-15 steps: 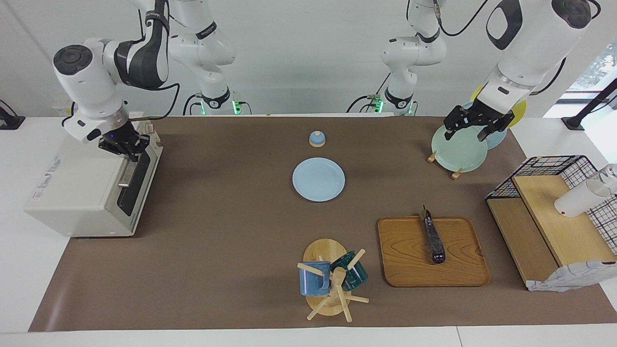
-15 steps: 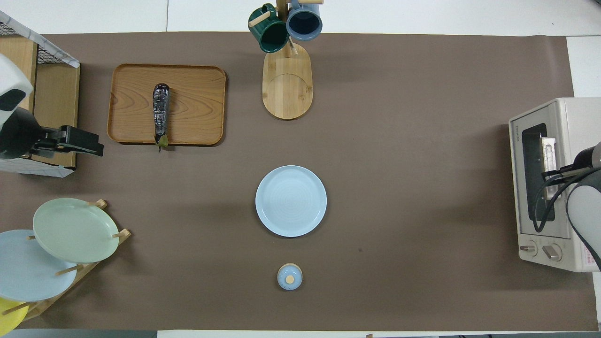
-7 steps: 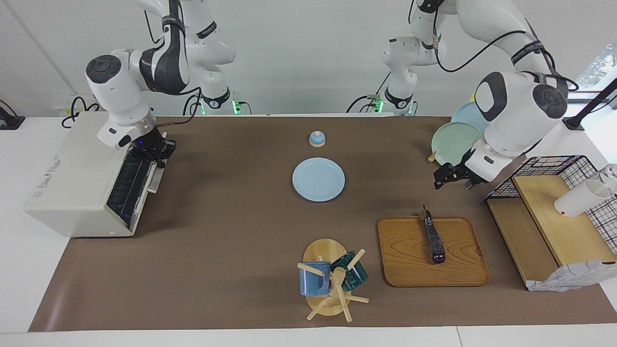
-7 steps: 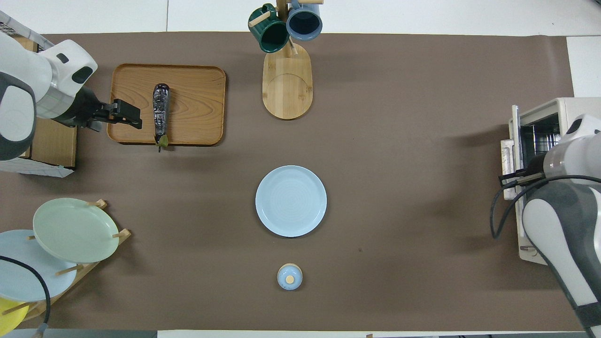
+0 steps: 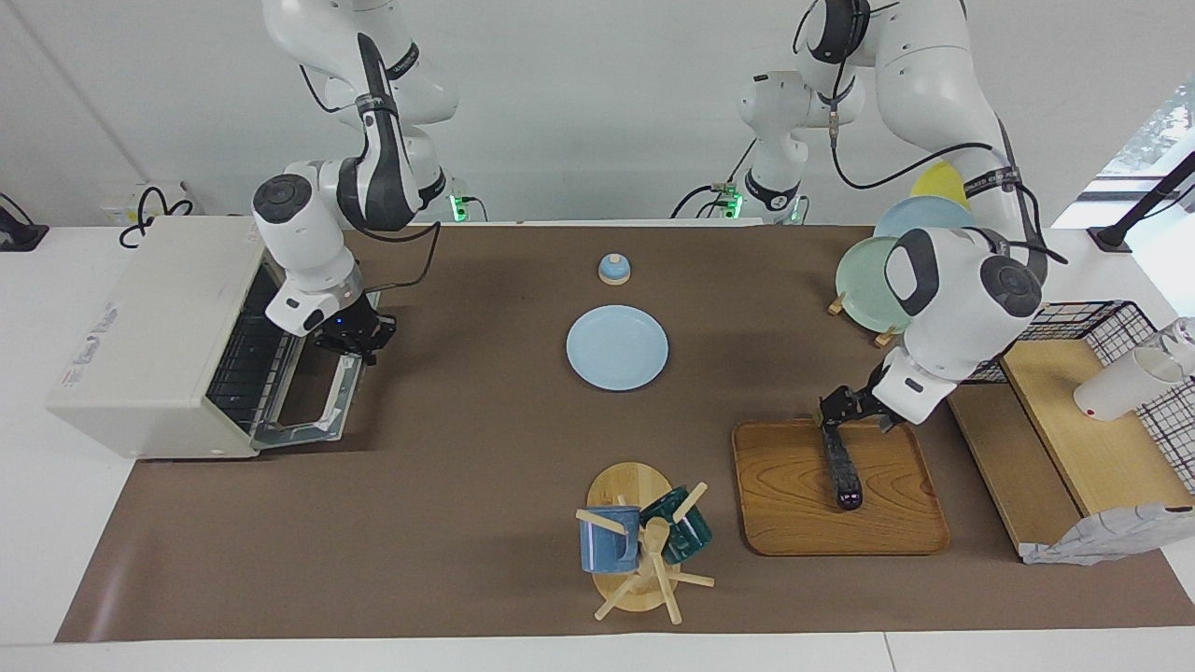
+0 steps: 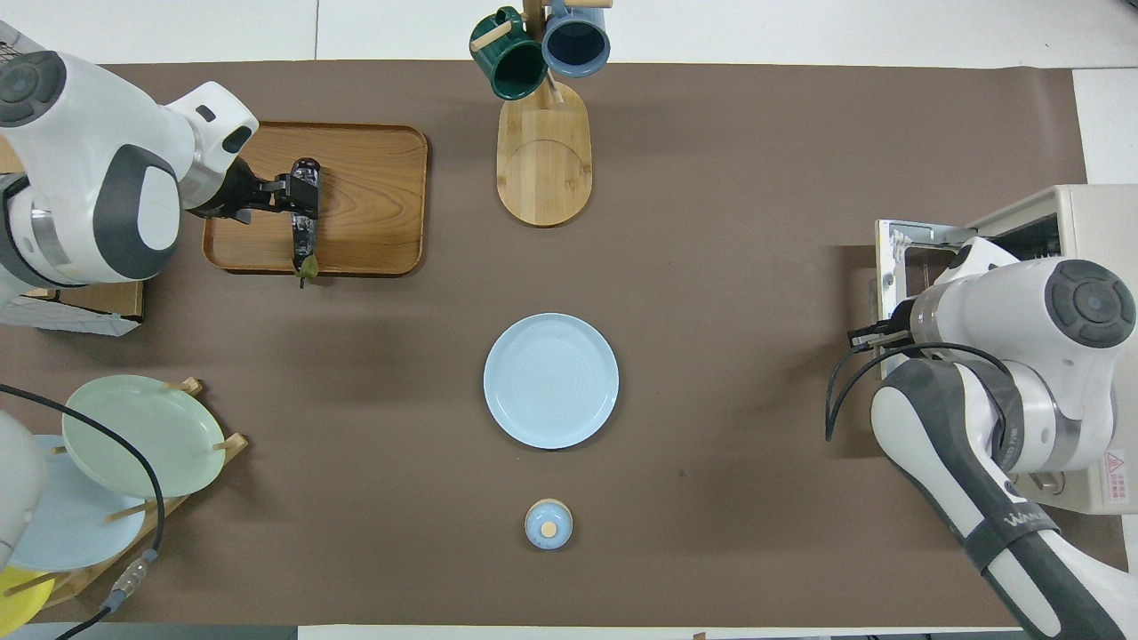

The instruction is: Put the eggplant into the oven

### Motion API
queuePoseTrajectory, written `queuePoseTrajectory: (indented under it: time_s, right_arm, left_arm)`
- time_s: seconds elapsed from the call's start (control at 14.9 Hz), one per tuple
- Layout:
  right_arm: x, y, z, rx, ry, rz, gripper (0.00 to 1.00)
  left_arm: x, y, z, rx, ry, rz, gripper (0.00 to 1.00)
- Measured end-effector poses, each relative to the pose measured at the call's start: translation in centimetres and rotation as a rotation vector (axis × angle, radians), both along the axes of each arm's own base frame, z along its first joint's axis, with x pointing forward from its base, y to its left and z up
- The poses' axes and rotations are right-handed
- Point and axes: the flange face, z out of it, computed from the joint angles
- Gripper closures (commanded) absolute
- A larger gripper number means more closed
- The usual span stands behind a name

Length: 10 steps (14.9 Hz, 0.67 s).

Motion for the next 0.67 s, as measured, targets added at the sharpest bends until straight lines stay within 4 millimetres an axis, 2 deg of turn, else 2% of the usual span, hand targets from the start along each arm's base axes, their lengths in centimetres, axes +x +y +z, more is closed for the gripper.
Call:
queuePoseTrajectory:
  time_s: [0.2, 0.4, 0.47, 0.67]
  right_arm:
    - [0.1, 0.1, -0.9, 0.0, 0.005, -0.008, 1.0]
    - [0.1, 0.5, -1.7, -0.001, 0.013, -0.032, 1.0]
    - [0.1, 1.2, -1.8, -0.001, 0.016, -0.046, 1.0]
    - [-0.3, 5.1, -1.9, -0.002, 0.029, -0.078, 1.0]
  left_arm:
    - [0.8, -0.8, -3.0, 0.033, -0.028, -0.028, 0.0]
    - [1.0, -0.8, -4.2, 0.063, -0.037, -0.051, 0.01]
    - [0.9, -0.7, -4.6, 0.075, -0.039, -0.06, 0.02]
    - [0.4, -0.7, -6.0, 0.084, -0.042, -0.075, 0.07]
